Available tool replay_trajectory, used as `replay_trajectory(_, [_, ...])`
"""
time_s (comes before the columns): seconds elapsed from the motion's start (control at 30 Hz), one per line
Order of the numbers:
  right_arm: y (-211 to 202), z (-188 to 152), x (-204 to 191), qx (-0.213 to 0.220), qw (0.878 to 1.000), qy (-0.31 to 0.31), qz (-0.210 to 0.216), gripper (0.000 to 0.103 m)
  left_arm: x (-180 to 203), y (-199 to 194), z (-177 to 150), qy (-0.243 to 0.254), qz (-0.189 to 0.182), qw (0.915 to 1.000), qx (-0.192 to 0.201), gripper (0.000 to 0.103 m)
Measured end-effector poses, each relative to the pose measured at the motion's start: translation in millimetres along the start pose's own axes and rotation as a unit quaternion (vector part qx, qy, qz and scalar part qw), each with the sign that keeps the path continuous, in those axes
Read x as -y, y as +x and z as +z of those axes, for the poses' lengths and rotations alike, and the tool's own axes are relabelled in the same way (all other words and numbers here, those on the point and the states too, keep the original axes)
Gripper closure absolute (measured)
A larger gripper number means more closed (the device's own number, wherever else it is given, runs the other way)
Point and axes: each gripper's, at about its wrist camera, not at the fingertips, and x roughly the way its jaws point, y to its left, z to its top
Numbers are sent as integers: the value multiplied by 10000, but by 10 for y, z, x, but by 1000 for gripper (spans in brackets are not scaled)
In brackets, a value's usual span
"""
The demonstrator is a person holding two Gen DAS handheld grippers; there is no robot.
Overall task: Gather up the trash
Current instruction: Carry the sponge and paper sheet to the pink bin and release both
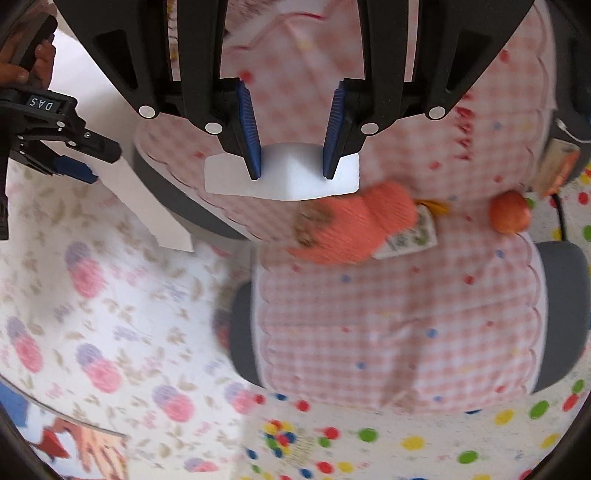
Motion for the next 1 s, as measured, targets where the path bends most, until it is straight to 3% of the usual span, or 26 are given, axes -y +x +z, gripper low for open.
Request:
replay_trajectory(0.37, [-549,-712,269,-410,9975,226,-537,30,823,-45,-455,579,-905,9934,-402,68])
replay_trajectory(0.6, [-796,-1124,554,-694,9914,595,-941,30,1358,71,-698,988,-1570,9801,-701,67])
replay_trajectory(0.83, [-911,-1497,780,-1060,9835,909,-1154,30,1721,248,-858,1172,-1952,9673,-1118,67])
replay_trajectory(1.0, [-848,-1630,877,-1234,9799,1038,-1177,30,1872,353,-920,1267,-2023,9634,-1217,66])
